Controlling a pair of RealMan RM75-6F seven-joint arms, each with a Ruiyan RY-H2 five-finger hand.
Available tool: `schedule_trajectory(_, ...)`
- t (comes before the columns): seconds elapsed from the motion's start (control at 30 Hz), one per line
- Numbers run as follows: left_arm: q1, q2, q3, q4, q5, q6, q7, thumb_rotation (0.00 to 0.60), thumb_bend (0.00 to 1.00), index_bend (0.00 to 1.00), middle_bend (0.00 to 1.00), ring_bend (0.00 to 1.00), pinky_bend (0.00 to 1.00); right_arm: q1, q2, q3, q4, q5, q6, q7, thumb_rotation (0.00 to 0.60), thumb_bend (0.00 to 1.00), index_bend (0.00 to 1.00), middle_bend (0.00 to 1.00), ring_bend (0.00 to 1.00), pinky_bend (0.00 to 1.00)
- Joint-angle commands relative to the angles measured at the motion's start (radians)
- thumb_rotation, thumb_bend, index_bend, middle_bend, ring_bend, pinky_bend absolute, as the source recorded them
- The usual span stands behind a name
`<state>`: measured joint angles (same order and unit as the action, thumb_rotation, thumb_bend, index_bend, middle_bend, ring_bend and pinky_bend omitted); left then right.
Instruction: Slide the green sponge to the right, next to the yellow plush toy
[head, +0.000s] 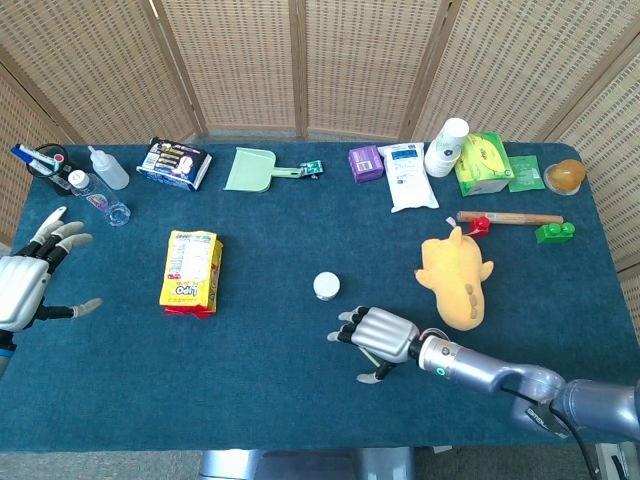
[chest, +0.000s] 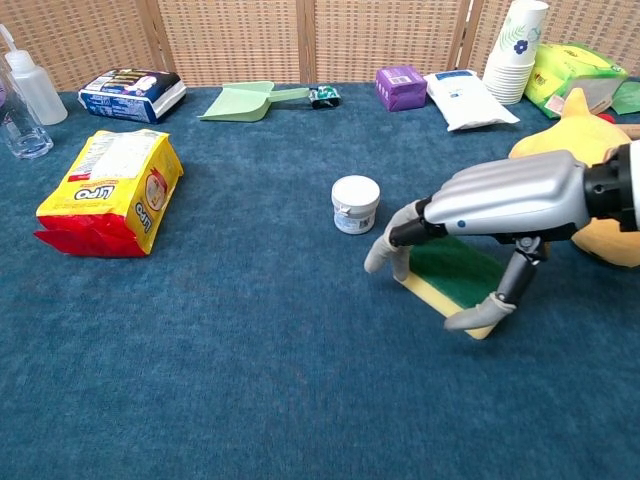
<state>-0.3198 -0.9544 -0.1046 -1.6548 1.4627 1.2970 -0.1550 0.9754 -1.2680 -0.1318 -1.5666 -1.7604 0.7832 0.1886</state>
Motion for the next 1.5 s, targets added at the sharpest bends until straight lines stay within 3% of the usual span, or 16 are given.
schedule_trajectory(0.03,-0.001,0.000,-0.001,-0.002,0.003,0.000,0.000,0.485,0.11,0.19,0.14,0.11,0.33,-0.009,0.013,-0.006,-0.008,0.008,0.001,-0.010,0.335,0.35,0.16,0.31,0.13,0.23)
schedule_trajectory(0.43,-0.006,-0.007,0.000,0.000,0.009,-0.002,-0.005,0.481,0.11,0.18,0.14,0.11,0.32,-0.044,0.094,0.006,-0.055,0.051,0.030,-0.031,0.338,0.35,0.15,0.31,0.13,0.23)
schedule_trajectory(0.63,-0.005,-0.012,0.003,0.003,0.016,-0.001,-0.012,0.484,0.11,0.18,0.14,0.11,0.32,-0.075,0.116,0.027,-0.070,0.078,0.069,-0.043,0.330,0.35,0.05,0.16,0.06,0.23)
schedule_trajectory(0.83,0.000,-0.011,0.005,0.004,0.020,0.009,-0.021,0.482,0.11,0.18,0.14,0.11,0.32,-0.124,0.108,0.051,-0.053,0.104,0.131,-0.112,0.338,0.35,0.00,0.10,0.01,0.20)
schedule_trajectory(1.07,0.007,-0.002,0.007,-0.002,0.025,0.020,-0.026,0.482,0.11,0.18,0.14,0.11,0.32,-0.176,0.087,0.057,-0.044,0.103,0.184,-0.197,0.432,0.28,0.00,0.01,0.00,0.14)
schedule_trajectory(1.5,0.015,0.015,0.008,-0.016,0.040,0.036,-0.035,0.483,0.10,0.18,0.14,0.11,0.32,-0.223,0.045,0.033,-0.058,0.090,0.171,-0.287,0.522,0.27,0.00,0.00,0.00,0.12)
